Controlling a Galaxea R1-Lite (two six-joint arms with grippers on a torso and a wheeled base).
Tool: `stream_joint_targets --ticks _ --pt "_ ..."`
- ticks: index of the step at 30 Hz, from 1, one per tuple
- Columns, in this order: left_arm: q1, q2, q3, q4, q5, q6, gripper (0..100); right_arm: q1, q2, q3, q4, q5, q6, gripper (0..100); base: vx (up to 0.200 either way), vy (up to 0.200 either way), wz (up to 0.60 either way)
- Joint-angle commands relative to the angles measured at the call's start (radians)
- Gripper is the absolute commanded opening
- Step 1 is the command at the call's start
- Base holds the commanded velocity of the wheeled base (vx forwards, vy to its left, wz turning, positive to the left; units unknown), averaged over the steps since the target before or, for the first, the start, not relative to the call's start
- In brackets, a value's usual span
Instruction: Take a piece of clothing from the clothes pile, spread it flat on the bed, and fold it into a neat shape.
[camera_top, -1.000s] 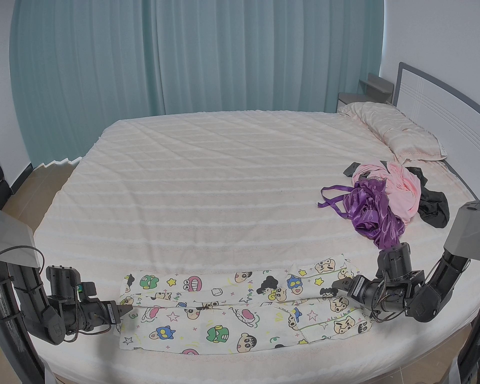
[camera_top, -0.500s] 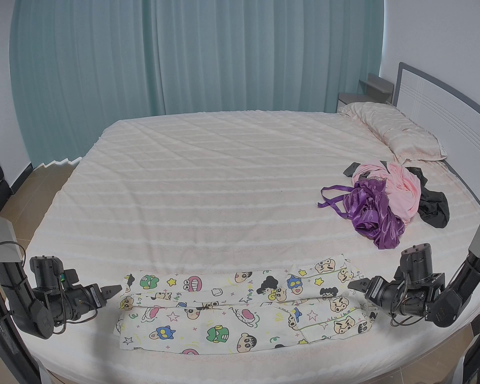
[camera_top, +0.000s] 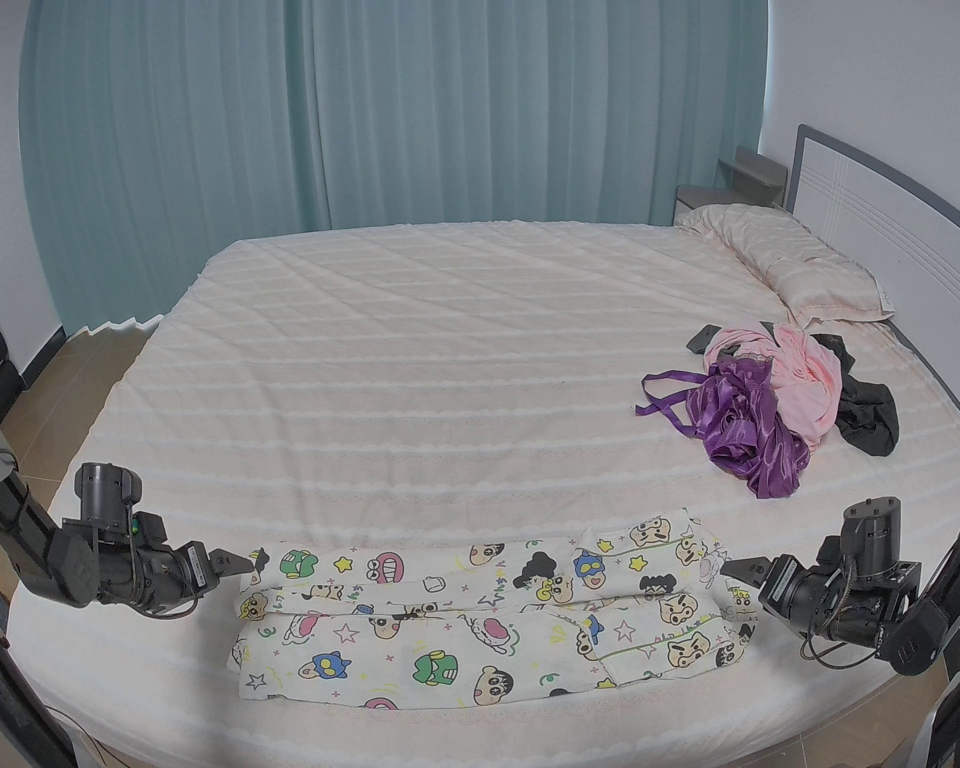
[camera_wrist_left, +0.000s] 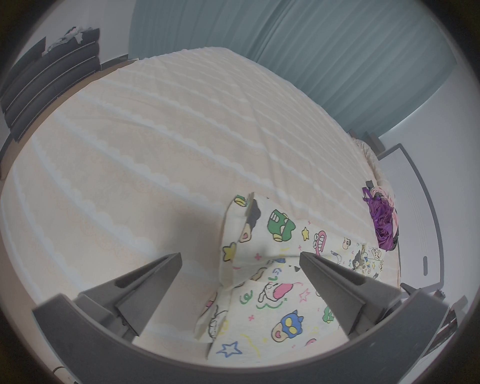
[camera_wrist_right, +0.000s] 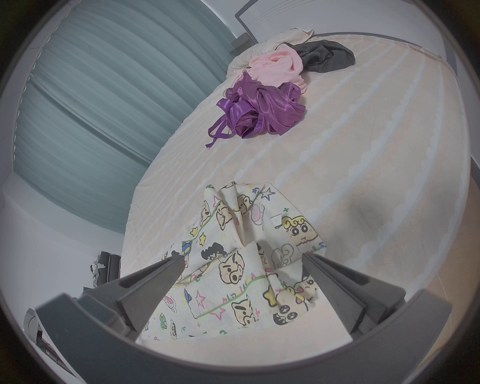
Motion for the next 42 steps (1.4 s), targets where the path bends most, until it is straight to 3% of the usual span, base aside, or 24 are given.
stream_joint_targets --ticks 1,4,10,42 --pt "-0.081 -0.036 -0.178 0.177 -0.003 0.005 100 -0.010 -0.006 0.072 -0.062 0.013 -0.001 100 0.000 0.000 0.00" --pt "-0.097 0.029 -0.204 0.188 0.001 0.019 100 -0.010 -0.011 0.082 -0.062 0.013 -0.002 100 0.000 0.000 0.00" --pt "-0.097 0.134 -0.214 0.188 0.038 0.145 100 -0.010 -0.014 0.089 -0.063 0.012 -0.004 100 0.000 0.000 0.00" --pt "-0.173 0.240 -0.198 0.185 0.058 0.169 100 0.000 -0.020 0.089 -0.063 0.015 -0.004 100 0.000 0.000 0.00"
